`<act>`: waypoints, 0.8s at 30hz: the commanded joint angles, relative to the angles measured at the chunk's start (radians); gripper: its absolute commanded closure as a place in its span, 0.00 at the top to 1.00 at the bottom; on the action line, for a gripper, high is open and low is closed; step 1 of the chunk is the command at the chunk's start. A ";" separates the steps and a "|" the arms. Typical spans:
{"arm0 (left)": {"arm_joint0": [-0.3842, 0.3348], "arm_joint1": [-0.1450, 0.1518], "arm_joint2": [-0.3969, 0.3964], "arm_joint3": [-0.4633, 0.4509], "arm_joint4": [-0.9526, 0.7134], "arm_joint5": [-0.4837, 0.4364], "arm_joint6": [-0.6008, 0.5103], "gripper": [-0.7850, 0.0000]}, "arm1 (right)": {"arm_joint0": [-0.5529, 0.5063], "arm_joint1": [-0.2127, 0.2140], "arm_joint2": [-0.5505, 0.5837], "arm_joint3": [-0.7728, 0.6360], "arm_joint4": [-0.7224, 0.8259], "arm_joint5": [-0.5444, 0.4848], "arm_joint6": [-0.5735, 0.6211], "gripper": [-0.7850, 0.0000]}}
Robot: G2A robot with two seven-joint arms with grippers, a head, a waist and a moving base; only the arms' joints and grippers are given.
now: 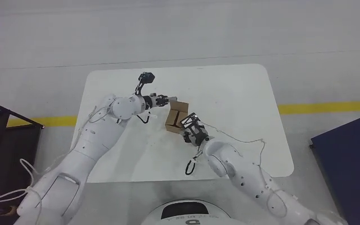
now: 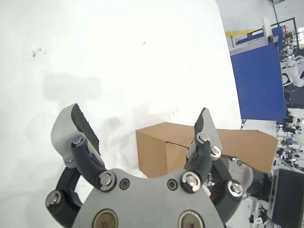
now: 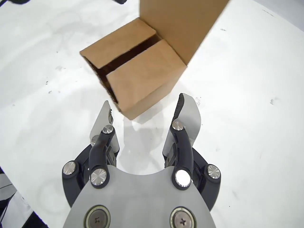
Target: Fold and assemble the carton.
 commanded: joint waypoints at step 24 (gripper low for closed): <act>0.199 0.071 -0.072 -0.288 0.285 -0.055 -0.103 1.00 | -0.054 -0.004 0.168 0.048 0.161 -0.050 -0.091 0.48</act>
